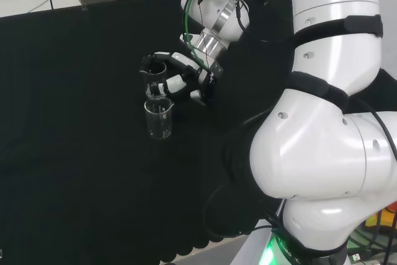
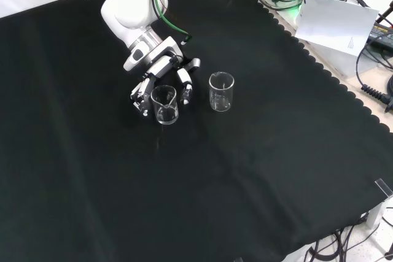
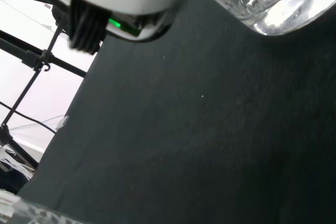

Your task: Pick up the beaker on the right.

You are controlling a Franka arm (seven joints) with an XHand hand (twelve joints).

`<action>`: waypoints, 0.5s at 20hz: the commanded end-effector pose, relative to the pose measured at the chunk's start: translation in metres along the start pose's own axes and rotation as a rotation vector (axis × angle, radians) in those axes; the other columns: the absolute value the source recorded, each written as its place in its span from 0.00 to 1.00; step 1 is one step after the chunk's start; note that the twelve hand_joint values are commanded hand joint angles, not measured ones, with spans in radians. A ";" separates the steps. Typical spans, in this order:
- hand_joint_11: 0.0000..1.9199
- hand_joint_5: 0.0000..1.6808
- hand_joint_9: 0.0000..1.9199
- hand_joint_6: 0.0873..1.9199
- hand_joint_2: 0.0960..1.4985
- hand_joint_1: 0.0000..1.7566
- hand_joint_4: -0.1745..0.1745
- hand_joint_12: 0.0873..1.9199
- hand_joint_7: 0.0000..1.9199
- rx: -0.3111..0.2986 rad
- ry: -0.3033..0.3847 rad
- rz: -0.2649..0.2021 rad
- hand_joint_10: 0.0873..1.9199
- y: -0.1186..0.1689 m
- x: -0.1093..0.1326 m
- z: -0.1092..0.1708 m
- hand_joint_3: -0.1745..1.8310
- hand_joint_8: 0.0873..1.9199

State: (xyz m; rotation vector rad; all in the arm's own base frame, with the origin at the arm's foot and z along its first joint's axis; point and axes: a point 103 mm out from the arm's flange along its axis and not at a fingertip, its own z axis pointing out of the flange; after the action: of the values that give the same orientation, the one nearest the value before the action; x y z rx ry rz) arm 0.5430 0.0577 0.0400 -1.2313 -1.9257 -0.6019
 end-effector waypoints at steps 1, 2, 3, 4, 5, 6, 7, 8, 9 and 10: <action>0.04 0.32 0.27 0.34 0.31 0.57 0.38 0.70 0.22 -0.027 -0.024 0.017 0.28 0.001 0.001 0.000 0.43 0.34; 0.05 0.36 0.29 0.39 0.32 0.57 0.37 0.70 0.23 -0.032 -0.031 0.024 0.28 0.002 0.002 0.000 0.43 0.34; 0.07 0.41 0.30 0.42 0.33 0.57 0.37 0.70 0.25 -0.039 -0.044 0.036 0.28 0.002 0.003 -0.001 0.43 0.34; 0.08 0.44 0.32 0.43 0.34 0.57 0.36 0.69 0.27 -0.047 -0.060 0.044 0.28 0.003 0.004 -0.001 0.43 0.34; 0.09 0.46 0.32 0.44 0.35 0.57 0.36 0.69 0.28 -0.056 -0.077 0.051 0.27 0.003 0.004 -0.002 0.42 0.34; 0.12 0.53 0.35 0.45 0.42 0.59 0.54 0.69 0.31 -0.061 -0.094 0.058 0.27 0.002 0.005 -0.003 0.38 0.34; 0.15 0.58 0.37 0.44 0.47 0.60 0.68 0.68 0.34 -0.074 -0.121 0.065 0.27 0.002 0.006 -0.005 0.34 0.34; 0.18 0.62 0.40 0.43 0.50 0.61 0.72 0.67 0.37 -0.087 -0.149 0.072 0.27 0.002 0.007 -0.007 0.32 0.34; 0.23 0.65 0.44 0.41 0.51 0.62 0.68 0.66 0.41 -0.104 -0.188 0.077 0.26 0.003 0.006 -0.002 0.32 0.34; 0.29 0.68 0.48 0.40 0.50 0.64 0.56 0.63 0.46 -0.115 -0.212 0.078 0.25 0.003 0.008 -0.001 0.33 0.34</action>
State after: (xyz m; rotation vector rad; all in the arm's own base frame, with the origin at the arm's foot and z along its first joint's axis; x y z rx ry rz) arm 0.5440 0.0593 0.0441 -1.3460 -1.9605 -0.5893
